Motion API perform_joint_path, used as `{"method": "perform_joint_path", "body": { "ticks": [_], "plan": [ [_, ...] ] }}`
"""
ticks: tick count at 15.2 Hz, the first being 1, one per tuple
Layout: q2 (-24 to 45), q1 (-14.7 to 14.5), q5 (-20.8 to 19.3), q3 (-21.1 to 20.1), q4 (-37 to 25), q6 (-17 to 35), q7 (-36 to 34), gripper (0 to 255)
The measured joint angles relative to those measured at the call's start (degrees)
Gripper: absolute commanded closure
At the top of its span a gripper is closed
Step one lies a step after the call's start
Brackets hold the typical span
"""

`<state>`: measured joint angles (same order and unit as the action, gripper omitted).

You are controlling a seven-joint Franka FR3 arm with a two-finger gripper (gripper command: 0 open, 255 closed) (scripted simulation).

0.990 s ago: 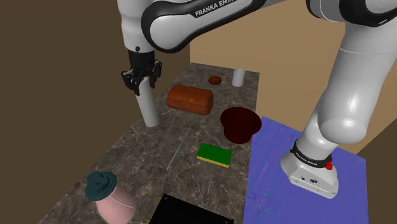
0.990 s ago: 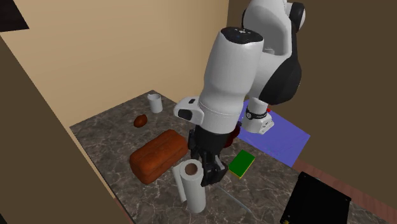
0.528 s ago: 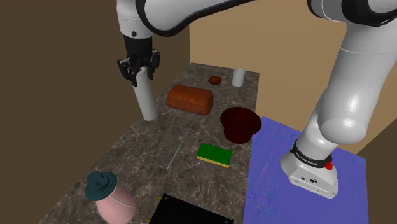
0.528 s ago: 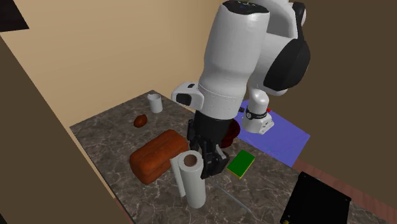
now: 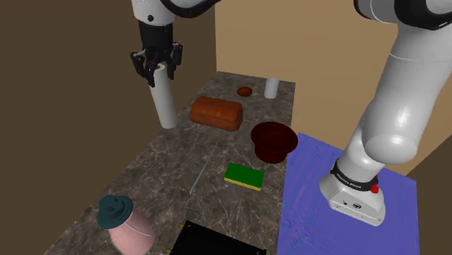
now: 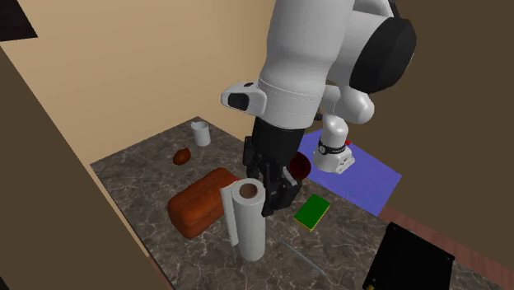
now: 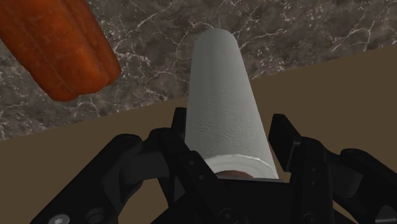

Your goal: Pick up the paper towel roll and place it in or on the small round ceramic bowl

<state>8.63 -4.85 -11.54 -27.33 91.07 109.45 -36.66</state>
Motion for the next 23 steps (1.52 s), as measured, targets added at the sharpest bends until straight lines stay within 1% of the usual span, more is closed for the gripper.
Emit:
{"method": "perform_joint_path", "body": {
  "ticks": [3,5,7,9,13,15,18,20,23],
  "plan": [
    [-6.54,2.07,3.58,0.72,6.58,1.17,3.02,255],
    [-12.25,2.99,6.53,1.52,12.02,1.68,5.23,255],
    [-16.62,3.41,8.71,2.52,15.98,1.81,7.24,255],
    [-21.71,3.72,11.07,4.2,20.33,1.65,9.97,255],
    [-29.21,3.54,13.7,6.9,26.02,0.28,13.59,255],
    [-35.51,3.01,15.38,9.17,30.97,-0.95,16.14,255],
    [-40.83,2.71,16.09,11.62,33.52,-3.65,18.66,255],
    [-45.21,2.47,16.34,13.66,36.57,-5.06,20.67,255],
    [-51.07,2.2,16.21,16.27,39.49,-8.06,23.05,255]
  ]
}}
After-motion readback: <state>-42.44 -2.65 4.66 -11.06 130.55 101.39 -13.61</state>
